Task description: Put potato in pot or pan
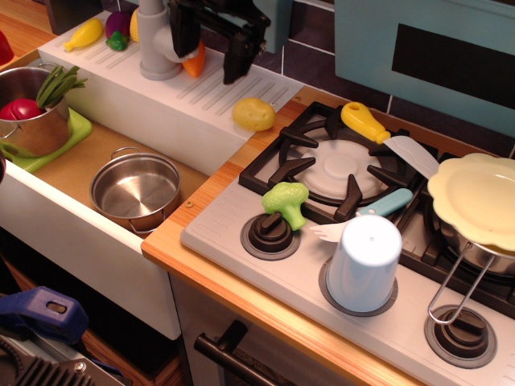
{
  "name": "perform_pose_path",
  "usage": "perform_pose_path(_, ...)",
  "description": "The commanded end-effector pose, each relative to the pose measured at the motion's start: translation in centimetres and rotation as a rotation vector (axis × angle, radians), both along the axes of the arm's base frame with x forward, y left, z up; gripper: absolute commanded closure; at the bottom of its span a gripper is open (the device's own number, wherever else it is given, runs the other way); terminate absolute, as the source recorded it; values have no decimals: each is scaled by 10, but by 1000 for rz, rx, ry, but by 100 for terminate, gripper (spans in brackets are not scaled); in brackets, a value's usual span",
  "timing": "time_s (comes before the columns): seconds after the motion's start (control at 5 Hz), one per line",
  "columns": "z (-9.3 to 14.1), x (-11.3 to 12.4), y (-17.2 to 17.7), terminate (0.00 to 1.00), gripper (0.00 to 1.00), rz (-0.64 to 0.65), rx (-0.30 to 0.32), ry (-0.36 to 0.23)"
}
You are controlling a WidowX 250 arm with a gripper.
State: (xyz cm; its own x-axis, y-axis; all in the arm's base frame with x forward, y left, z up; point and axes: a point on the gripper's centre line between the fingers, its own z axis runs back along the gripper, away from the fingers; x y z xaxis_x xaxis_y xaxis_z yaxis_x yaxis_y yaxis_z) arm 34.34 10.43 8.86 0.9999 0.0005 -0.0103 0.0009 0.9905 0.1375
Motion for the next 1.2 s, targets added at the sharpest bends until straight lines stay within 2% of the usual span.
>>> perform_pose_path(0.0, 1, 21, -14, 0, 0, -9, -40, -104)
perform_pose_path(0.4, -22, 39, -16, 0, 0, -16, -113, -125)
perform_pose_path(0.8, -45, 49, -14, 0, 0, -32, -141, -163)
perform_pose_path(1.0, -51, 43, -13, 0, 0, -32, -147, -161)
